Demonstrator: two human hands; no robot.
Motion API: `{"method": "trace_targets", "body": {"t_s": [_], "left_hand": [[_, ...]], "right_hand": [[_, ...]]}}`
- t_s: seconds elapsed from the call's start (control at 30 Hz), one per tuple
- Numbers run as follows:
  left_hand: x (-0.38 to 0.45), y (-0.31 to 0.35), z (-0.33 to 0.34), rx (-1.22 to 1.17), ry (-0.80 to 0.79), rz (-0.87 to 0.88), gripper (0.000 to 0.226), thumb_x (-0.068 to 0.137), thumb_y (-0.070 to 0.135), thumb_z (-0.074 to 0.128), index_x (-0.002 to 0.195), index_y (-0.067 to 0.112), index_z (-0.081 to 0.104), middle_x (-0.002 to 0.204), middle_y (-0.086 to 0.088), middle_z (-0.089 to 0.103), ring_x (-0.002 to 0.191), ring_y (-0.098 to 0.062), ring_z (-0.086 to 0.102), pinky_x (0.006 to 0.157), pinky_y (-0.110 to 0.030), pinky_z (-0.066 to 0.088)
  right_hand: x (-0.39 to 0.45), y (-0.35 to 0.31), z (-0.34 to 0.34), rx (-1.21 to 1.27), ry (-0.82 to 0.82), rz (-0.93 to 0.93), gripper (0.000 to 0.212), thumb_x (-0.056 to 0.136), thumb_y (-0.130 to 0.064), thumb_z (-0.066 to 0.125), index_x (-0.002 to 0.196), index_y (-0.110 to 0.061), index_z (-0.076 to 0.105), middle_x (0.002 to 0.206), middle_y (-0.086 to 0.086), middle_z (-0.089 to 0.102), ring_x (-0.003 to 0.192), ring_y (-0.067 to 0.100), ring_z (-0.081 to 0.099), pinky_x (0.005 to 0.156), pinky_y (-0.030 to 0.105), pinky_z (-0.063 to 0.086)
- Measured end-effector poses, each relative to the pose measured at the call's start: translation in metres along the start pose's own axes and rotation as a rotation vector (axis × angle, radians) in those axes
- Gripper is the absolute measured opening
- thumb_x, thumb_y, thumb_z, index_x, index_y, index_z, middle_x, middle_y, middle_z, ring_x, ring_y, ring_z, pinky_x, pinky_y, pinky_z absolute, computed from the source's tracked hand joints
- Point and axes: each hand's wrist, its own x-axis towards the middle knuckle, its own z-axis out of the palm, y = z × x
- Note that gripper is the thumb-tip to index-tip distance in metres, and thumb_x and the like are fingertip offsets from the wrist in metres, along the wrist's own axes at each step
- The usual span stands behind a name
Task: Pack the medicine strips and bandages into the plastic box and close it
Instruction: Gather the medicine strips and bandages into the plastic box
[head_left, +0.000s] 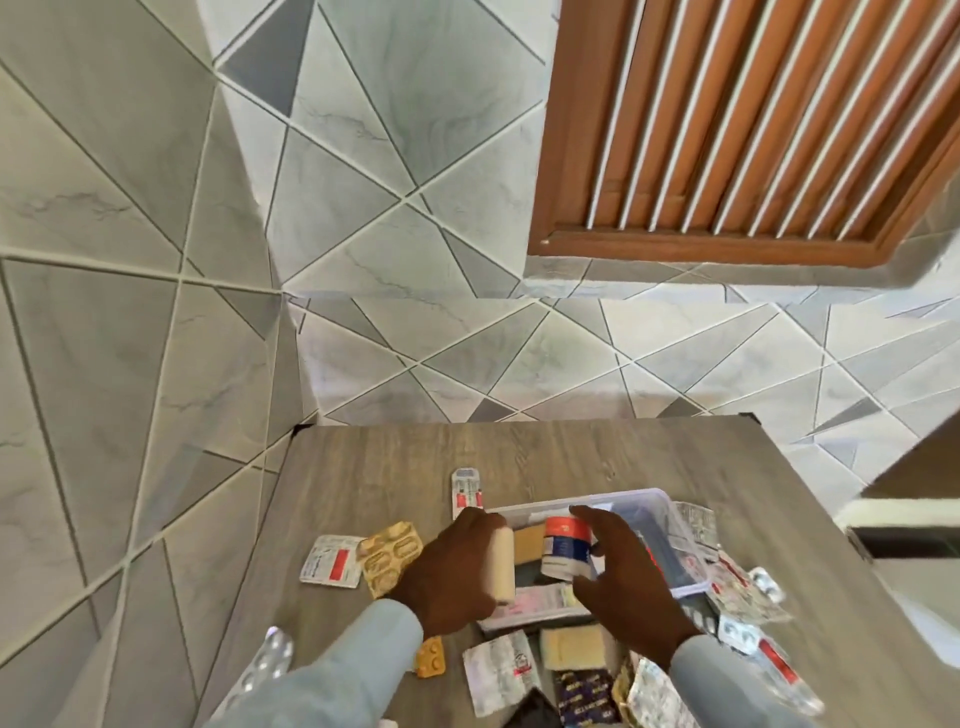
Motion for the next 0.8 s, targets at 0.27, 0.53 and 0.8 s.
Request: {"method": "trace_targets", "body": {"t_s": [0.27,0.53,0.8], "left_hand": [[0.026,0.038,0.018,0.531,-0.154,-0.206,0.082,0.073,0.035,0.073,0.143,0.022,0.03,0.143,-0.004,0.038,0.129,-0.029,0.036,0.106,-0.046,0.032],[0.036,0.052,0.018,0.471,-0.251,-0.324,0.073,0.071,0.03,0.076,0.136,0.024,0.042,0.14,-0.001,0.046,0.125,-0.028,0.042,0.103,-0.044,0.036],[0.025,0.058,0.015,0.335,-0.209,-0.361,0.071,0.075,0.027,0.075,0.139,0.027,0.043,0.148,-0.001,0.038,0.132,-0.026,0.038,0.11,-0.038,0.032]], "right_hand": [[0.042,0.048,-0.001,-0.096,-0.348,-0.066,0.072,0.073,-0.018,0.067,0.137,-0.033,0.037,0.137,-0.008,0.043,0.128,0.016,0.042,0.11,0.027,0.034],[0.056,0.05,0.022,-0.096,-0.577,0.001,0.077,0.074,-0.022,0.071,0.142,-0.027,0.034,0.141,0.004,0.041,0.128,0.024,0.043,0.109,0.034,0.035],[0.058,0.045,0.027,-0.07,-0.627,0.069,0.081,0.076,-0.016,0.072,0.145,-0.025,0.03,0.148,0.003,0.039,0.132,0.024,0.042,0.112,0.036,0.033]]}}
